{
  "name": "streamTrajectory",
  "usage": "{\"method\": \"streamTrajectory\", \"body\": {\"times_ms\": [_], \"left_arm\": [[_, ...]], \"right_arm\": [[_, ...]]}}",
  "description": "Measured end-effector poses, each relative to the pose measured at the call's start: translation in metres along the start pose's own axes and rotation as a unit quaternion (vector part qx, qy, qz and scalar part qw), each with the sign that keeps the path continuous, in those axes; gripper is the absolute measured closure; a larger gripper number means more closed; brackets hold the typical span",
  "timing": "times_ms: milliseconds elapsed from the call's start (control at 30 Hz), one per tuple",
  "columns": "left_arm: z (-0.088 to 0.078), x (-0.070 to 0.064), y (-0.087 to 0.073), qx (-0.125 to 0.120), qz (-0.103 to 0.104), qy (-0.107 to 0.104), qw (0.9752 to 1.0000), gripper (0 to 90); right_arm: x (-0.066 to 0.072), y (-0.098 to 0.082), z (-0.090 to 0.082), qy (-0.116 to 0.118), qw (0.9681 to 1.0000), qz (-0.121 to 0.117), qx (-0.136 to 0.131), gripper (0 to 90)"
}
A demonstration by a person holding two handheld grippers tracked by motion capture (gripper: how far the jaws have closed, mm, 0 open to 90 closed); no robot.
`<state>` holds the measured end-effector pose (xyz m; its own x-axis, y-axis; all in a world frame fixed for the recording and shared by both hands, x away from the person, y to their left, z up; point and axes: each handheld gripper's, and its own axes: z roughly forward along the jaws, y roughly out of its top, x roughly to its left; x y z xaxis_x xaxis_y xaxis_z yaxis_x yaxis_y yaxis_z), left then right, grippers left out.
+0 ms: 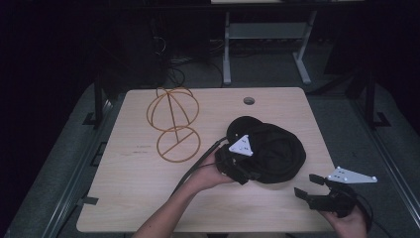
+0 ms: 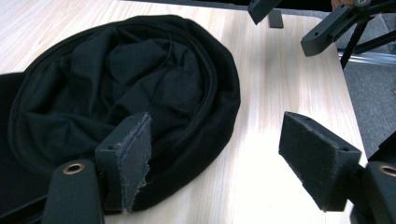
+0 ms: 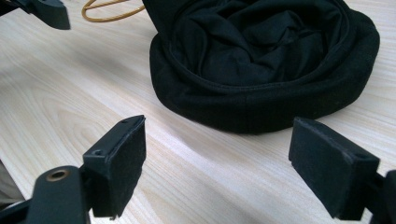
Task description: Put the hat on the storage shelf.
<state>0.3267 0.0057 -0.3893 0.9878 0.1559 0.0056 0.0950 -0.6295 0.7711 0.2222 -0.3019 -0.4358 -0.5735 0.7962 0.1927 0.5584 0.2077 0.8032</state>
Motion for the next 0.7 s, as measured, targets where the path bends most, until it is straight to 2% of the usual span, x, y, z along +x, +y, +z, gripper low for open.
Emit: {"method": "streamTrajectory", "body": {"times_ms": [267, 700], "left_arm": [[0.014, 0.000, 0.006, 0.006, 0.006, -0.012, 0.9999, 26.5], [0.045, 0.006, 0.012, 0.034, 0.015, -0.038, 0.9986, 30.1]], "right_arm": [[0.001, 0.001, 0.001, 0.001, 1.0000, -0.002, -0.001, 18.1], [-0.003, 0.000, -0.001, 0.000, 1.0000, 0.002, -0.002, 18.0]]}}
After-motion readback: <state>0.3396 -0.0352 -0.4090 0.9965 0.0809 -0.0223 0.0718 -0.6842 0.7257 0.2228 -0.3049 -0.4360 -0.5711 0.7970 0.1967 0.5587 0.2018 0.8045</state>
